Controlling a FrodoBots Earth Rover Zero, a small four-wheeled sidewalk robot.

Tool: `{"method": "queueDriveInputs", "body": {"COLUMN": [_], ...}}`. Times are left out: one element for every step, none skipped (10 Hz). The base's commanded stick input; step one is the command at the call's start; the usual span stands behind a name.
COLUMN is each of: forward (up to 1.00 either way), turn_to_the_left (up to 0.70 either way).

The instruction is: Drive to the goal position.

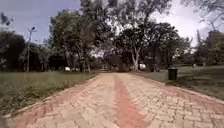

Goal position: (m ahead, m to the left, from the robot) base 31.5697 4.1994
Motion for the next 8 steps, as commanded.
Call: {"method": "queueDriveInputs", "body": {"forward": [0.70, 0.70, 0.70, 0.70, 0.70, 0.70, 0.70, 0.70], "turn_to_the_left": [0.00, 0.00, 0.00, -0.27, -0.35, -0.16, 0.00, 0.00]}}
